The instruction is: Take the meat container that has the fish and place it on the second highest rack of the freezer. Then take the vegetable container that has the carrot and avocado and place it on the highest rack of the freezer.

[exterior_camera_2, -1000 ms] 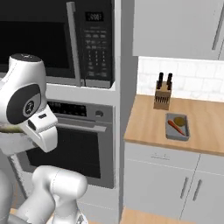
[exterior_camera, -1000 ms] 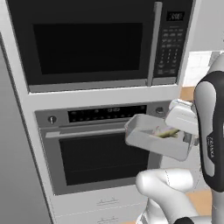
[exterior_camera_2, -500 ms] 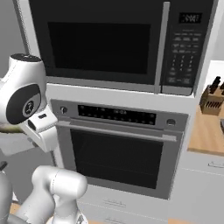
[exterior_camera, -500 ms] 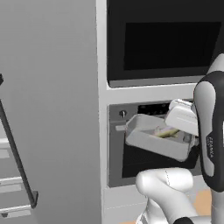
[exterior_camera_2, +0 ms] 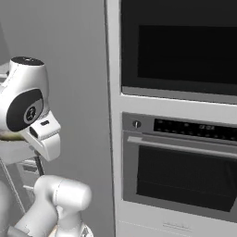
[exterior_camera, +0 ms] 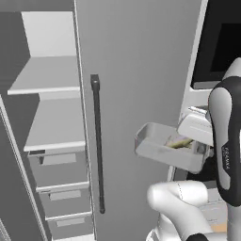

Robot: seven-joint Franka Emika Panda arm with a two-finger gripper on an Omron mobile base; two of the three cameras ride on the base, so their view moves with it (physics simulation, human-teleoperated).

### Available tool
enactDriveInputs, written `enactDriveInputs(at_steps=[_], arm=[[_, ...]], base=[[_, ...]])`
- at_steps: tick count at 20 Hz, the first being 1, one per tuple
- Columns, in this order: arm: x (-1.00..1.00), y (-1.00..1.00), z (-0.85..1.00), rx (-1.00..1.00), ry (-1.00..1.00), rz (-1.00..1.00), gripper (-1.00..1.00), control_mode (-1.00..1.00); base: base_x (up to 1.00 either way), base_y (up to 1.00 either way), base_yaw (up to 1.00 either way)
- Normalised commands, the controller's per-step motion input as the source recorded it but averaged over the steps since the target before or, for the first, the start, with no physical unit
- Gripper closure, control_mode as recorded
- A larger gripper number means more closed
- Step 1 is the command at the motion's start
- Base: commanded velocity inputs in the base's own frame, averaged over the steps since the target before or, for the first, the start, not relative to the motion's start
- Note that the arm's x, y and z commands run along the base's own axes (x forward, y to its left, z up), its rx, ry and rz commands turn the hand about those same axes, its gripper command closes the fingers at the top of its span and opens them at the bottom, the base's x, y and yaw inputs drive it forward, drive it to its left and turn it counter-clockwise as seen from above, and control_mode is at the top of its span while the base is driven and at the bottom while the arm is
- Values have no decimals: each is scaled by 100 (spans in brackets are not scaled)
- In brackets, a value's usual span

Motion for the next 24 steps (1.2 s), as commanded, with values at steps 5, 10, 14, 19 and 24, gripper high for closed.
enactDriveInputs(at_steps=[5,10,14,19,24], arm=[[0,0,0,0,0,0,100,100],[0,0,0,0,0,0,100,100],[0,0,0,0,0,0,100,100],[0,0,0,0,0,0,100,100],[2,2,-3,0,2,-3,100,-100]], base=[[-14,100,0],[0,81,-1],[23,50,-3],[74,4,-17],[50,1,-12]])
